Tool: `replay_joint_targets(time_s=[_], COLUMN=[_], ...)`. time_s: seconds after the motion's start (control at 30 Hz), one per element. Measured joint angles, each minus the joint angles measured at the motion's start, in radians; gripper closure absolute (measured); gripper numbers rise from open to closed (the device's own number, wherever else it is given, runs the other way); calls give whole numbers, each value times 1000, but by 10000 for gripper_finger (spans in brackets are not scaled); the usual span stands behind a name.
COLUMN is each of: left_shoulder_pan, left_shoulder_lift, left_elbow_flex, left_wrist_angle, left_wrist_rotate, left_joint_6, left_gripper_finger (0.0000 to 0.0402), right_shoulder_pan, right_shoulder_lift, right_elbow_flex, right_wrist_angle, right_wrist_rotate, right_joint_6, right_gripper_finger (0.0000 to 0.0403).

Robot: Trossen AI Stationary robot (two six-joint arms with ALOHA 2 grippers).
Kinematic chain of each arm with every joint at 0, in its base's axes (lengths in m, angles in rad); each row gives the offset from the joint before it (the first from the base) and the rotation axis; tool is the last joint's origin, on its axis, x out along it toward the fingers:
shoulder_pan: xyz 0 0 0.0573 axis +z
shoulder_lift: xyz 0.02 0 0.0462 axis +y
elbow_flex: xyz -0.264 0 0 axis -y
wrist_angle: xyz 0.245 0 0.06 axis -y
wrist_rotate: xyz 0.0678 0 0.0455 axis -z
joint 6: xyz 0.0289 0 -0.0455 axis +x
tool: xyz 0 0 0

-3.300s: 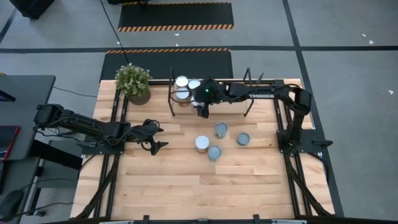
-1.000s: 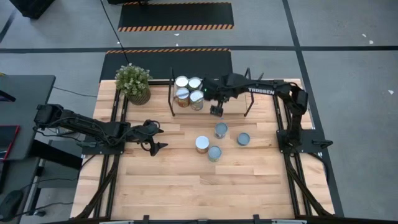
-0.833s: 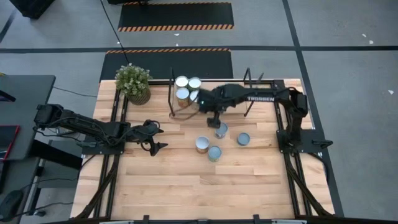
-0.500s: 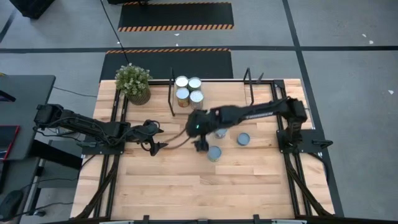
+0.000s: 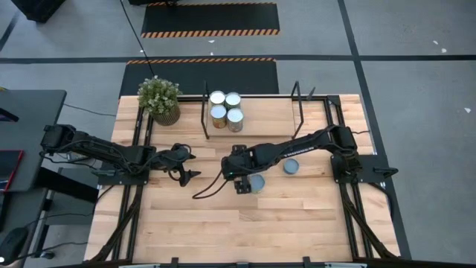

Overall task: Pick and place cans onto a shelf
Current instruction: Put the canned corn on the shelf

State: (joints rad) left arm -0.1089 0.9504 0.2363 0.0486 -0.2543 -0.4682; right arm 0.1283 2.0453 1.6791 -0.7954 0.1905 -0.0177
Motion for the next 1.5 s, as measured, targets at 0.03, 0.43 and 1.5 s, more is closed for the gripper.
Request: replay_joint_targets(time_s=[0.03,0.43,1.5], left_shoulder_pan=[0,0,0], left_shoulder_lift=[0,0,0], left_elbow_flex=[0,0,0], left_wrist_angle=[0,0,-1], left_wrist_rotate=[0,0,0], left_joint_6=[0,0,1], left_gripper_finger=[14,14,14], right_shoulder_pan=[-2,-29,-352], right_shoulder_lift=[0,-1,-100], right_elbow_flex=[0,-31,113], right_wrist_angle=[-2,-36,-165], right_wrist_rotate=[0,-38,25], right_joint_6=[0,25,-72], right_gripper_finger=[25,25,75])
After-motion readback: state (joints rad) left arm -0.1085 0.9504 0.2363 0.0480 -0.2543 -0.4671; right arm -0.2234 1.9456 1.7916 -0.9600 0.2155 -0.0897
